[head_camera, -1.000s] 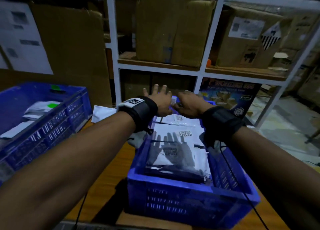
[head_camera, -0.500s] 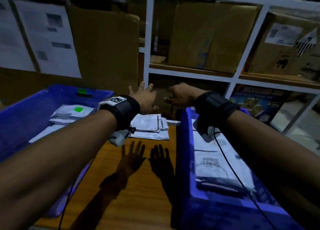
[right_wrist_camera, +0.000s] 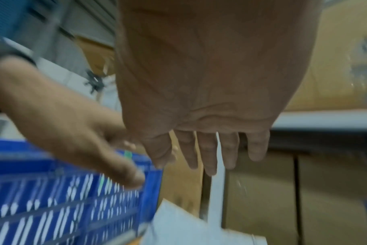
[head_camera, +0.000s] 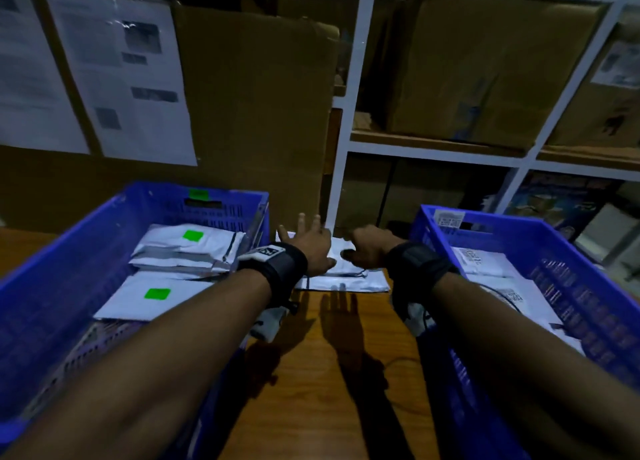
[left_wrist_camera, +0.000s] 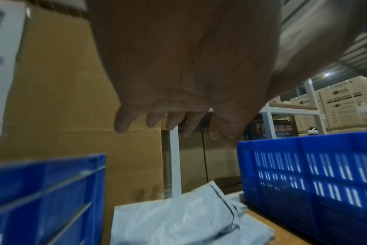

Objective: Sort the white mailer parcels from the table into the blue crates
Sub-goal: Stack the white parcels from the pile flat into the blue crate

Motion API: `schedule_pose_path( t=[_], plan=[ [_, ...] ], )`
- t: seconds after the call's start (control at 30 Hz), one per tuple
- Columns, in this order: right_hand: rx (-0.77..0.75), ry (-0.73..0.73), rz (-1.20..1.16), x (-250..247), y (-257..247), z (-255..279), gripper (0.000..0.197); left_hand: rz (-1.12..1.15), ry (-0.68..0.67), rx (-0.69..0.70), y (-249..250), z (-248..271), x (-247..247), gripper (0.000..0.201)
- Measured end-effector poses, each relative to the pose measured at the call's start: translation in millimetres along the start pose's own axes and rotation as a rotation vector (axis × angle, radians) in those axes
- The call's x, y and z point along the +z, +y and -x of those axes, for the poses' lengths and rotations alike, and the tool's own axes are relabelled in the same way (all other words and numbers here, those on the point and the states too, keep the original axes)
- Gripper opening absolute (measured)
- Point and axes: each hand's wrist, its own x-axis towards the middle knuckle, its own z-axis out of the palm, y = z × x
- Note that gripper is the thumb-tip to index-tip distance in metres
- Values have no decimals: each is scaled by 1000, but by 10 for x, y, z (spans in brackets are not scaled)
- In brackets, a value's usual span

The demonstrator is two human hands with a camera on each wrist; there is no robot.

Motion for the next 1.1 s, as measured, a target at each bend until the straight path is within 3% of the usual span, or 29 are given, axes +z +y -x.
schedule_pose_path(
  t=[0.33,0.6,0.93,1.0,1.1],
  plan=[
    [88,-55,53,848,98,-310,68,-52,-23,-72,-112,-440,554,88],
    [5,0,61,1007,215,-828,75,-102,-58,-77,-227,-900,782,95],
    [14,107,27,1048,367,-1290,83,-182,16,-29,-306,-1215,942,96],
    [14,130,52,1026,365,-1296,79,-167,40,-18,-351,-1248,977,95],
    [-10,157,119,1008,348,-1227,58,-159,104,-2,-414,-1277,961,96]
  ],
)
